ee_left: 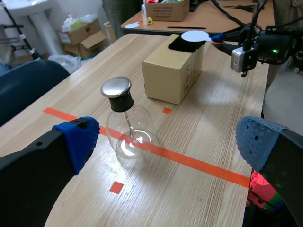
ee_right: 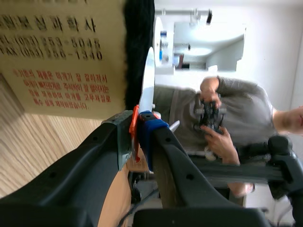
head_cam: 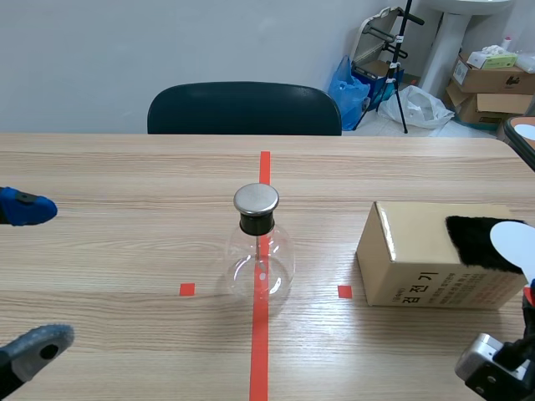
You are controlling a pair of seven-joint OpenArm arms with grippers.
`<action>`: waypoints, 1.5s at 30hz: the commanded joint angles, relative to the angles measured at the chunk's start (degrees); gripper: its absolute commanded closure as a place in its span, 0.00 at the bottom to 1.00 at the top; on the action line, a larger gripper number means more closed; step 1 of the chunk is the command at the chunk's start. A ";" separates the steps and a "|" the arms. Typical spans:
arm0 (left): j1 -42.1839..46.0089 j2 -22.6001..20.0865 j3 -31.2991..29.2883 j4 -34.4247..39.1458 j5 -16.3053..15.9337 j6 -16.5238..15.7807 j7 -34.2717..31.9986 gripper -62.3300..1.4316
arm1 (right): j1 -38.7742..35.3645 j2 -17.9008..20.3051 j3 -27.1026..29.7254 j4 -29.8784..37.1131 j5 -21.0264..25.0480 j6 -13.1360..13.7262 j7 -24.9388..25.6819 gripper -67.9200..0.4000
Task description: Do the electroscope experiment
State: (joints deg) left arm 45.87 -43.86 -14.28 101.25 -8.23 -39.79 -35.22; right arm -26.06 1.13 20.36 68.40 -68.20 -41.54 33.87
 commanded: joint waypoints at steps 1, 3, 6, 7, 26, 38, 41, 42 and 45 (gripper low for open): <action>0.15 0.11 -0.09 0.22 -1.25 -0.09 -0.46 0.01 | 0.31 1.55 0.22 0.20 -0.74 -1.55 5.11 0.98; 0.17 0.13 -0.09 0.22 -1.25 -0.09 -0.48 0.01 | 0.33 1.53 0.22 0.20 -0.79 -0.83 7.63 0.98; 0.17 0.11 -0.09 0.24 -2.01 -0.09 -0.50 0.01 | 0.13 1.42 0.33 0.20 -1.46 -0.85 0.52 0.98; 0.17 0.11 -0.09 0.24 -2.34 -0.09 -0.50 0.01 | 0.00 1.42 0.37 0.20 -2.36 -0.81 -2.60 0.98; 0.15 -0.09 -0.09 0.24 -2.75 -0.09 -0.92 0.01 | -0.81 1.09 0.33 0.20 -3.48 -3.32 -5.35 0.98; 0.17 -0.17 -0.09 0.24 -2.78 -0.09 -1.18 0.01 | -2.14 1.57 2.67 0.20 -3.76 -1.01 5.09 0.98; 0.15 -0.15 0.02 0.24 -3.08 -0.09 -1.38 0.01 | -1.55 1.22 2.49 0.20 -3.48 -1.18 11.69 0.98; 0.15 -0.15 0.02 0.24 -3.23 -0.09 -1.38 0.01 | -1.60 1.07 2.51 0.20 -3.15 -2.03 8.92 0.98; 0.15 -0.17 0.02 0.24 -3.21 -0.09 -1.38 0.01 | -1.88 1.14 2.58 0.20 -3.21 -2.40 -0.83 0.98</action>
State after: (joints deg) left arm 45.89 -43.99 -14.28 101.23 -10.55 -39.79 -35.62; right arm -27.55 1.10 22.06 68.40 -71.83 -41.95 32.80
